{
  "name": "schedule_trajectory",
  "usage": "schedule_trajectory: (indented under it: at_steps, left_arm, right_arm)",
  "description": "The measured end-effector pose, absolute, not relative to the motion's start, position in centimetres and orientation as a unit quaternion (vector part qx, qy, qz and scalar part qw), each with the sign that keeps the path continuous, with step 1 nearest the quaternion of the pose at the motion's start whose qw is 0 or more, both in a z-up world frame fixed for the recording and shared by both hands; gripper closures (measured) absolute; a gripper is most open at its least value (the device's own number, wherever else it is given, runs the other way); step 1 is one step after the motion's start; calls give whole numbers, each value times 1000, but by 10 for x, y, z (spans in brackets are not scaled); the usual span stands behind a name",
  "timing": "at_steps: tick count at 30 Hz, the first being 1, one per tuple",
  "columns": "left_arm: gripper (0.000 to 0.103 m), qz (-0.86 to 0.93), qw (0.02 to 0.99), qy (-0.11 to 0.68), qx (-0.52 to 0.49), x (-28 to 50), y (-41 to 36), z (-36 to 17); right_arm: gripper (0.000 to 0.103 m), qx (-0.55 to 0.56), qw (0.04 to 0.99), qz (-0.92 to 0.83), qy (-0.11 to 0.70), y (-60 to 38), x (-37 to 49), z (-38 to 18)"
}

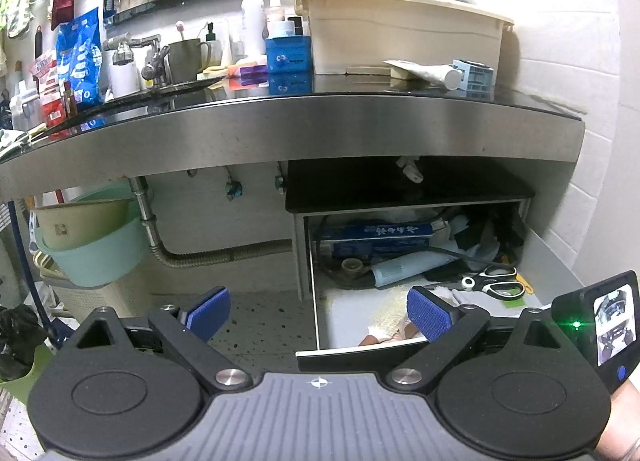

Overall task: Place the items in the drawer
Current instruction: 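Move the right gripper to the drawer's silver handle and grip it, then push the drawer inward by its handle with the right gripper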

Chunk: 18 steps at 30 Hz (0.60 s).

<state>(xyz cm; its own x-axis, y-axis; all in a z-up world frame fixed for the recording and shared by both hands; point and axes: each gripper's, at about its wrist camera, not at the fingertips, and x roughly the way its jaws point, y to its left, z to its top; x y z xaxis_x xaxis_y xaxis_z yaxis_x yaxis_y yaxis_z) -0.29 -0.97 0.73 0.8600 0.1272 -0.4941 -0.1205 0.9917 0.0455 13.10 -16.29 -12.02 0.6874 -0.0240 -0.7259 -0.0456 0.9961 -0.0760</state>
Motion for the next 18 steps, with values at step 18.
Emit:
schedule_trajectory:
  at_steps: [18]
  left_arm:
    - [7, 52, 964, 262, 0, -5, -10, 5]
  right_arm:
    - [0, -47, 909, 7, 413, -163, 137, -119]
